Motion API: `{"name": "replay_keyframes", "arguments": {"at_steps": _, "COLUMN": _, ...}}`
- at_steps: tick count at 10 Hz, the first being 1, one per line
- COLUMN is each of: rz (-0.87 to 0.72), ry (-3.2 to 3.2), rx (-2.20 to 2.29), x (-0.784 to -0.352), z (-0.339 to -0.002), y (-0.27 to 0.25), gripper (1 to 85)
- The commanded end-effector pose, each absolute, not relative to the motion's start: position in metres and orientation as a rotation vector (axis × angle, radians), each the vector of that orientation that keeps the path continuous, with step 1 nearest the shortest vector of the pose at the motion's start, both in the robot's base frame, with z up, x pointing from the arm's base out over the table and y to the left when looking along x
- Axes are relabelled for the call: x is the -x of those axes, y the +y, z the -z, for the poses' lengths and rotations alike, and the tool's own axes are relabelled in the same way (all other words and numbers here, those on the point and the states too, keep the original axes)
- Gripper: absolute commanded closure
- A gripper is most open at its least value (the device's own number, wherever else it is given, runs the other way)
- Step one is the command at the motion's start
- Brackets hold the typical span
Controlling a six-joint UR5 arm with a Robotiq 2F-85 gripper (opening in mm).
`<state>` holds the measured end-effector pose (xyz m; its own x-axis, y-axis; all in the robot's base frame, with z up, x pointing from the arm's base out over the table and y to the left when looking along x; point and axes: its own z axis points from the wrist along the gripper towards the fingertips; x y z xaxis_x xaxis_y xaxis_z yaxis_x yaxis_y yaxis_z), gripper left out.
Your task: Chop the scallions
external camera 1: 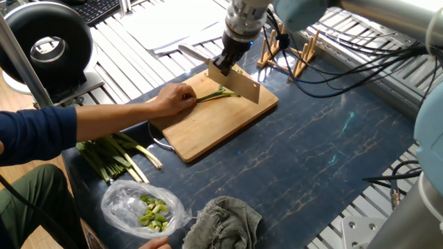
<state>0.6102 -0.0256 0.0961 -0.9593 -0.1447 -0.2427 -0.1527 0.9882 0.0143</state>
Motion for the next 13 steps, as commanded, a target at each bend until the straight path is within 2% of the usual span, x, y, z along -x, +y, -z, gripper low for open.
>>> {"name": "replay_keyframes", "arguments": {"at_steps": 1, "rz": -0.106, "ry": 2.916, "rx": 0.138, "x": -0.619, "z": -0.1, "y": -0.004, "gripper": 84.3}}
{"name": "replay_keyframes", "arguments": {"at_steps": 4, "rz": -0.082, "ry": 2.9, "rx": 0.045, "x": -0.635, "z": -0.087, "y": -0.008, "gripper": 84.3}}
{"name": "replay_keyframes", "arguments": {"at_steps": 10, "rz": -0.088, "ry": 2.894, "rx": -0.116, "x": -0.65, "z": -0.084, "y": 0.006, "gripper": 84.3}}
{"name": "replay_keyframes", "arguments": {"at_steps": 13, "rz": -0.074, "ry": 2.875, "rx": -0.073, "x": -0.651, "z": -0.079, "y": -0.008, "gripper": 84.3}}
